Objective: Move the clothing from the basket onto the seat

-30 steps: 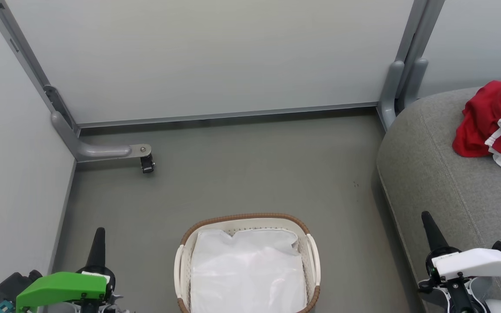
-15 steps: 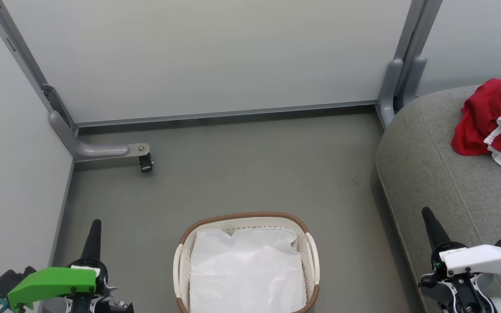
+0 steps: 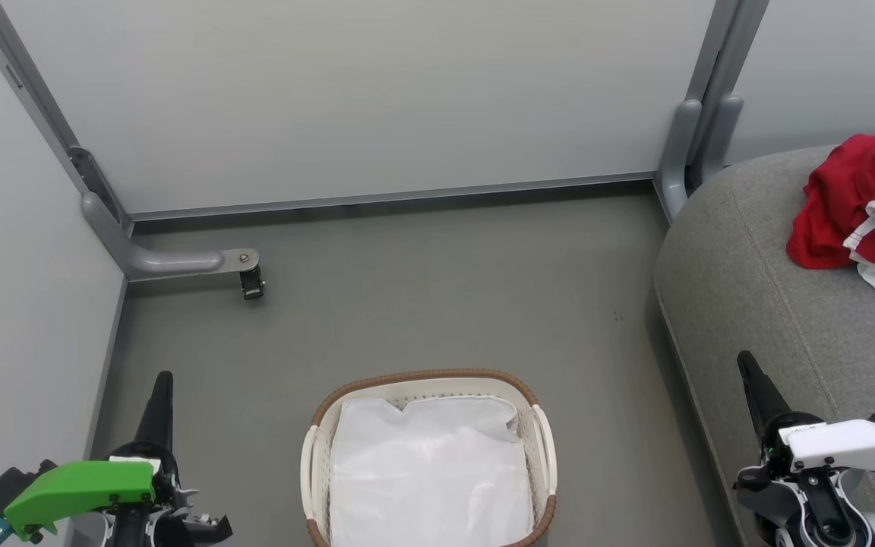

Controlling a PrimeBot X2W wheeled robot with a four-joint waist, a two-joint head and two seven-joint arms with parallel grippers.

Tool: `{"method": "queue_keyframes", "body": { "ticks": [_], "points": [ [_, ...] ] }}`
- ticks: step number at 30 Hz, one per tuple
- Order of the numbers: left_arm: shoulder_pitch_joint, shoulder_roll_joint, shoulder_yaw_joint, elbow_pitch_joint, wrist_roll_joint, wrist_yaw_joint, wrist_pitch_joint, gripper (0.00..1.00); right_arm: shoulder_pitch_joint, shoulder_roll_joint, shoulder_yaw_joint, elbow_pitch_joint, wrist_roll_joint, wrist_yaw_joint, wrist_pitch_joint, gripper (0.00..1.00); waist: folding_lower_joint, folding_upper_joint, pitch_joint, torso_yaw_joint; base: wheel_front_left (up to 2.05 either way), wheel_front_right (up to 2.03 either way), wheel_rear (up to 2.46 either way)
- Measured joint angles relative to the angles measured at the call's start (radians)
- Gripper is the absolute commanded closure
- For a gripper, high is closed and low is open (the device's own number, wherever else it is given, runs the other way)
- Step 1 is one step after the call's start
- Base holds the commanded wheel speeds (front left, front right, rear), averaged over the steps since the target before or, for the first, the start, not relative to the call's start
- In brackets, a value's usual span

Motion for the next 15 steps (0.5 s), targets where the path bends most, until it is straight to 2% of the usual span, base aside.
{"method": "queue_keyframes", "body": {
  "ticks": [15],
  "points": [
    [-0.019,-0.008,0.025,-0.003,-0.08,-0.013,0.029,1.0,-0.007,-0.001,-0.011,-0.003,0.102,0.0,0.026,1.0,0.0,0.0,0.005,-0.005,0.0,0.0,0.0]
  ]
}}
